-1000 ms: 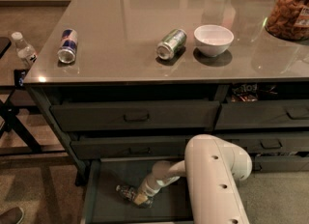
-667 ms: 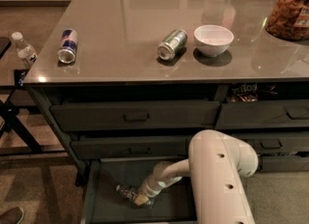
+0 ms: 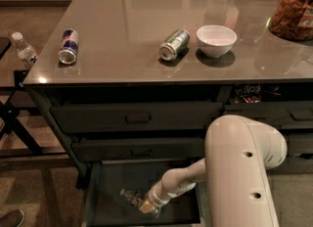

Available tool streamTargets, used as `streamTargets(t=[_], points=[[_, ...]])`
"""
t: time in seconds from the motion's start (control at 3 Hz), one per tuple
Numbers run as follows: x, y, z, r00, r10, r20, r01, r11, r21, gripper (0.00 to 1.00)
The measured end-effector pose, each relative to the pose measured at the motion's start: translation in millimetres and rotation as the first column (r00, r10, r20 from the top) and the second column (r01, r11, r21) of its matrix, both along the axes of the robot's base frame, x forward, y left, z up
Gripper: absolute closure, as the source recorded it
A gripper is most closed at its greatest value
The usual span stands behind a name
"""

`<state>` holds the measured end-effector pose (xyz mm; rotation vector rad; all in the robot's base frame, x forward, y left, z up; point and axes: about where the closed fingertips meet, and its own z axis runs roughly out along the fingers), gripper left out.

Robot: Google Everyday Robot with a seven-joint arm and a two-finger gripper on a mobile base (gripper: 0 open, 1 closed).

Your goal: Pick water bottle from bottom drawer and place on counter

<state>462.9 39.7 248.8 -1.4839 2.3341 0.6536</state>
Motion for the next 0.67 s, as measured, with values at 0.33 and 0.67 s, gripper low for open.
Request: streamTargets(t=[0.33, 0.67], points=[[2.5, 0.6, -0.1, 1.0000, -0.002, 0.003, 0.002, 1.000, 0.001, 1.00], [3.1, -3.1, 17.4, 1.0000, -0.006, 0.004, 0.006, 1.000, -0.014, 1.00]])
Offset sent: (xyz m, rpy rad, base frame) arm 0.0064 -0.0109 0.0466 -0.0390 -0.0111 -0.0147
